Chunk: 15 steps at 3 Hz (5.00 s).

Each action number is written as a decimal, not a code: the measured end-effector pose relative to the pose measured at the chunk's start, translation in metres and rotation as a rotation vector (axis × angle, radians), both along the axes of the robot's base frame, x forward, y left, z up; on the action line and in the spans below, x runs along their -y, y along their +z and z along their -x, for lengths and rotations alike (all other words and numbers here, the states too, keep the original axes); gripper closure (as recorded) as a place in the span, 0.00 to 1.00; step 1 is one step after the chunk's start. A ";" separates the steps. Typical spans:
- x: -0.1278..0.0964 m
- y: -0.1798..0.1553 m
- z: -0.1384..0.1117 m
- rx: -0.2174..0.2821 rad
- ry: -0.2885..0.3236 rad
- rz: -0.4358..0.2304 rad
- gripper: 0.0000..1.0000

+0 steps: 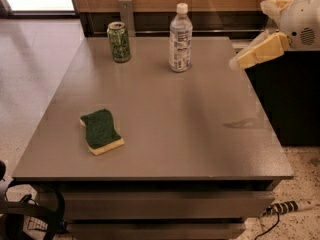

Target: Move blue plastic bottle near sponge

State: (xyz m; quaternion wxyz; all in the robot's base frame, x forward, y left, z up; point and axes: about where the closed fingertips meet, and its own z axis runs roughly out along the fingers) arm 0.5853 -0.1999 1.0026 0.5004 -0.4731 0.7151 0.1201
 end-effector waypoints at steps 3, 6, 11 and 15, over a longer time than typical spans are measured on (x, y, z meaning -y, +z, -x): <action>-0.031 -0.017 -0.043 0.046 0.031 -0.078 0.00; -0.083 -0.056 -0.122 0.098 0.096 -0.273 0.00; -0.149 -0.084 -0.167 0.021 0.181 -0.471 0.72; -0.150 -0.054 -0.151 0.055 0.190 -0.485 1.00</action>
Offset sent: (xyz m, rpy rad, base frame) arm 0.0332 0.0145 -0.0166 0.0610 -0.0227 0.0018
